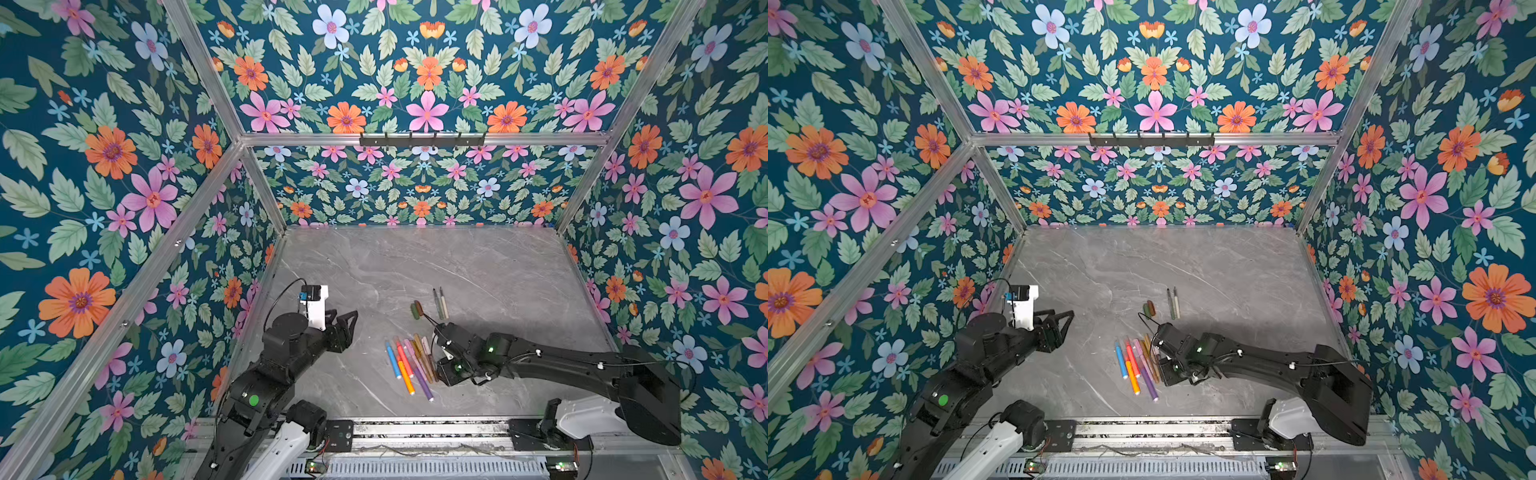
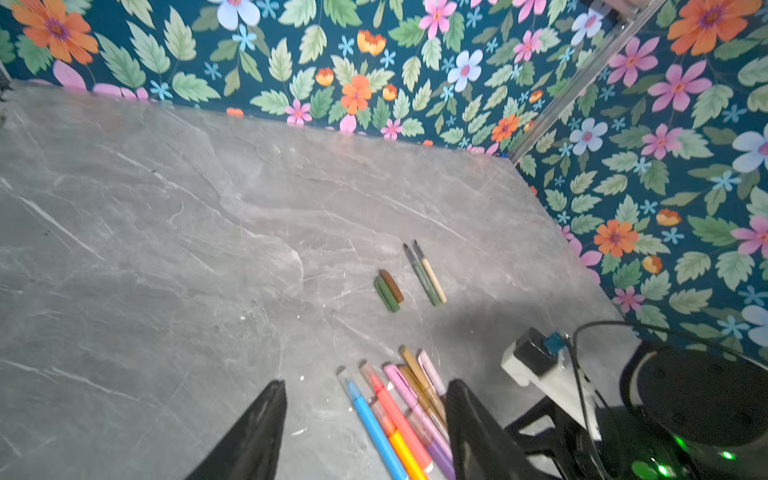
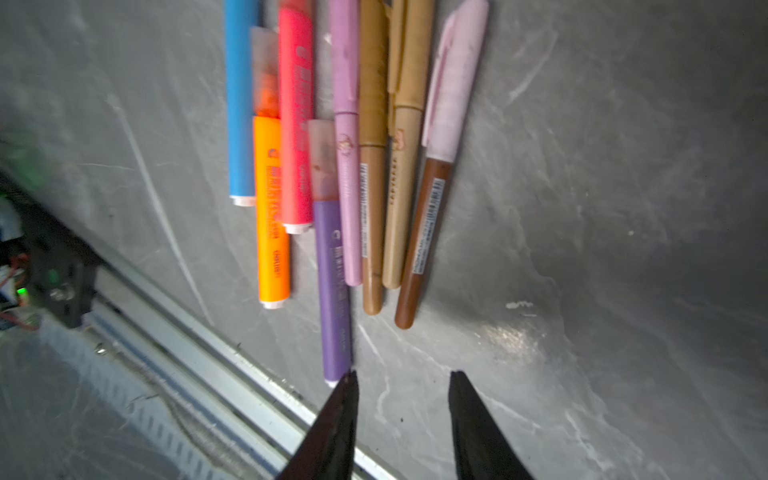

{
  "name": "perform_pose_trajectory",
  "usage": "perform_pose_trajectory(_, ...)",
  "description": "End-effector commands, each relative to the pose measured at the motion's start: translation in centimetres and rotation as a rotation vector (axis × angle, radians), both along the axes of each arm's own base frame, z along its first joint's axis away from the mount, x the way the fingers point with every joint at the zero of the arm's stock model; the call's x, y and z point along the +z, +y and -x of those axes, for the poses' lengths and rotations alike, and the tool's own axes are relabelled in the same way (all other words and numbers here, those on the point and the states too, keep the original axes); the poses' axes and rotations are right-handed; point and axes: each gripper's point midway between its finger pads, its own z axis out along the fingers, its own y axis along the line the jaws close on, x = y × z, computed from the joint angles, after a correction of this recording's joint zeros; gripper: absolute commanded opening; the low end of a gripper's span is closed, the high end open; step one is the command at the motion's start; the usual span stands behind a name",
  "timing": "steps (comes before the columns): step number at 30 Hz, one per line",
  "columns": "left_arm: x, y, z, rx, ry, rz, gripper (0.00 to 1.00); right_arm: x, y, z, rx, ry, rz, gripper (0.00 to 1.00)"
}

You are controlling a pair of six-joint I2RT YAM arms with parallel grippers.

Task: Open the pen caps
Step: 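Grasp the brown pen with pink cap in the marker row with the right gripper, then lift the pink-capped pen toward the left gripper while the left gripper approaches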

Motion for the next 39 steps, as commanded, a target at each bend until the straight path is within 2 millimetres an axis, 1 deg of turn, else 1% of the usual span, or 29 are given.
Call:
perform_pose_trajectory(1, 0.6, 0.3, 0.1, 0.018, -0.028, 0.025, 0.64, -1.4, -0.4, -0.8, -0.081, -0.023, 0.058, 0.34)
perform_pose_trajectory(5, 0.4, 0.7, 0.1, 0.04, -0.036, 0.028, 0.65, -2.3, 0.3, -1.2, -0.095, -0.016, 0.071, 0.32)
perform_pose_trajectory(10, -1.2, -0.5, -0.4, -0.003, 0.036, 0.002, 0.64, -2.4, 1.5, -2.2, -0.1, -0.028, 0.08, 0.31)
perform_pose_trajectory(14, -2.2, -0.9, -0.6, -0.012, 0.082, -0.021, 0.62, -2.9, 1.2, -2.9, -0.137, -0.043, 0.123, 0.31)
perform_pose_trajectory(18, -1.9, -0.7, -0.4, -0.006, 0.069, -0.015, 0.62, -3.5, 0.6, -3.0, -0.172, -0.047, 0.151, 0.26)
perform_pose_trajectory(21, -1.4, -0.6, -0.1, -0.005, 0.047, -0.003, 0.63, -3.7, 0.3, -2.8, -0.19, -0.05, 0.154, 0.24)
perform_pose_trajectory(26, -1.2, -0.8, 0.1, -0.016, 0.039, -0.001, 0.63, -4.5, 0.0, -2.4, -0.191, -0.045, 0.172, 0.24)
perform_pose_trajectory(28, -1.4, -0.9, 0.1, -0.022, 0.042, -0.006, 0.63, -4.5, 0.1, -2.4, -0.191, -0.048, 0.179, 0.25)
perform_pose_trajectory(29, -1.3, -1.0, 0.2, -0.024, 0.043, -0.007, 0.63, -5.4, -0.3, -2.2, -0.186, -0.04, 0.211, 0.25)
perform_pose_trajectory(32, -1.3, -1.0, 0.3, -0.02, 0.042, -0.01, 0.63, -6.0, 0.0, -2.4, -0.16, -0.053, 0.222, 0.26)
perform_pose_trajectory(33, -1.3, -1.0, 0.4, -0.019, 0.041, -0.011, 0.63, -6.0, 0.2, -2.6, -0.149, -0.062, 0.216, 0.24)
perform_pose_trajectory(35, -1.4, -1.1, 0.5, -0.017, 0.039, -0.017, 0.63, -5.8, 0.4, -2.9, -0.13, -0.085, 0.212, 0.14)
perform_pose_trajectory(37, -1.4, -1.3, 0.7, -0.02, 0.041, -0.022, 0.63, -5.2, 0.4, -3.3, -0.122, -0.112, 0.216, 0.06)
perform_pose_trajectory(39, -1.6, -1.6, 0.8, -0.027, 0.045, -0.034, 0.63, -4.4, 0.4, -3.5, -0.108, -0.134, 0.212, 0.03)
